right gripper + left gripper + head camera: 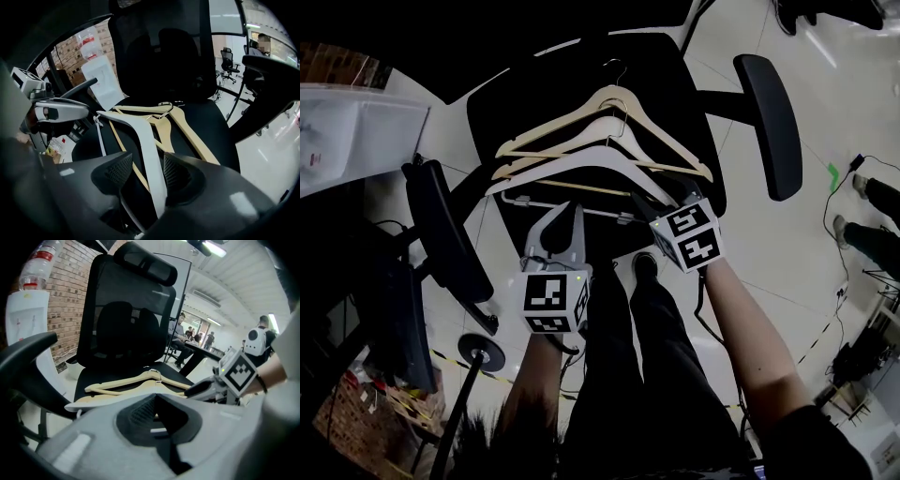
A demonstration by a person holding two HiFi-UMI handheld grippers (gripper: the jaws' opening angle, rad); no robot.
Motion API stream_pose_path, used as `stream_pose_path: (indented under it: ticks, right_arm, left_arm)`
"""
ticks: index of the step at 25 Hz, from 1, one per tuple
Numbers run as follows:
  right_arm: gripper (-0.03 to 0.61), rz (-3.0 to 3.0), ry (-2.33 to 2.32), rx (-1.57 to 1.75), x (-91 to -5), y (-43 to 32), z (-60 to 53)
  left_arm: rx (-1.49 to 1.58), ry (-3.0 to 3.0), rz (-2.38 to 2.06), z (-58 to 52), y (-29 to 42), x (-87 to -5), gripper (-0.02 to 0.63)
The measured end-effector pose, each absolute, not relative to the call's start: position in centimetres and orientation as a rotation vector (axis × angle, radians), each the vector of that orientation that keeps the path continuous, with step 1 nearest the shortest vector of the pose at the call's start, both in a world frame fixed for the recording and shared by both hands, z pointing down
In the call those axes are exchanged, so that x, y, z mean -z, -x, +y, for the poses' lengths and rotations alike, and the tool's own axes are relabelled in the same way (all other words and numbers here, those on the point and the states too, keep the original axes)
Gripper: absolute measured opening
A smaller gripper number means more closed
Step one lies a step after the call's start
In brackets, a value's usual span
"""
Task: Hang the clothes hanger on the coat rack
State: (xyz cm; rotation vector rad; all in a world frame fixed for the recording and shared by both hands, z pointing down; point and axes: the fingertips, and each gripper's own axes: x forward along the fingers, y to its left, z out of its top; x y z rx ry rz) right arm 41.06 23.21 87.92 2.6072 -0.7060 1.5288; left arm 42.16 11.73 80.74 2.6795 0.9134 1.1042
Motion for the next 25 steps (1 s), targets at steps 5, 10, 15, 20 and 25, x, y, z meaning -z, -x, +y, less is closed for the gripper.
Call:
stream_pose_path:
  ticks: [5, 10, 15, 20, 25]
  right_arm:
    - [0.207, -0.709, -2.536, -1.624, -89.8, -41.0, 23.0]
    - [0.172, -0.676, -2.448, -1.697, -91.0, -40.5, 23.4]
    - [0.138, -0.699, -2.361, -1.708, -91.7, -40.7, 22.9]
    - [0.112, -0.727, -2.242, -1.671, -91.9, -41.4, 22.3]
    - [0.109, -0.699, -2.217, -1.653, -91.9, -41.5, 22.3]
  left_arm:
    - [-1.103, -2.679, 0.89, 11.4, -42.4, -80.9, 0.005]
    - [-1.097, -2.673, 0.895, 11.6, -42.1, -80.7, 0.005]
    - [-1.102, -2.667, 0.889, 11.6, -42.1, -80.9, 0.005]
    - [-1.101, -2.661, 0.888, 11.8, -41.9, -80.8, 0.005]
    - [-1.105, -2.662, 0.879, 11.5, -41.6, -80.8, 0.005]
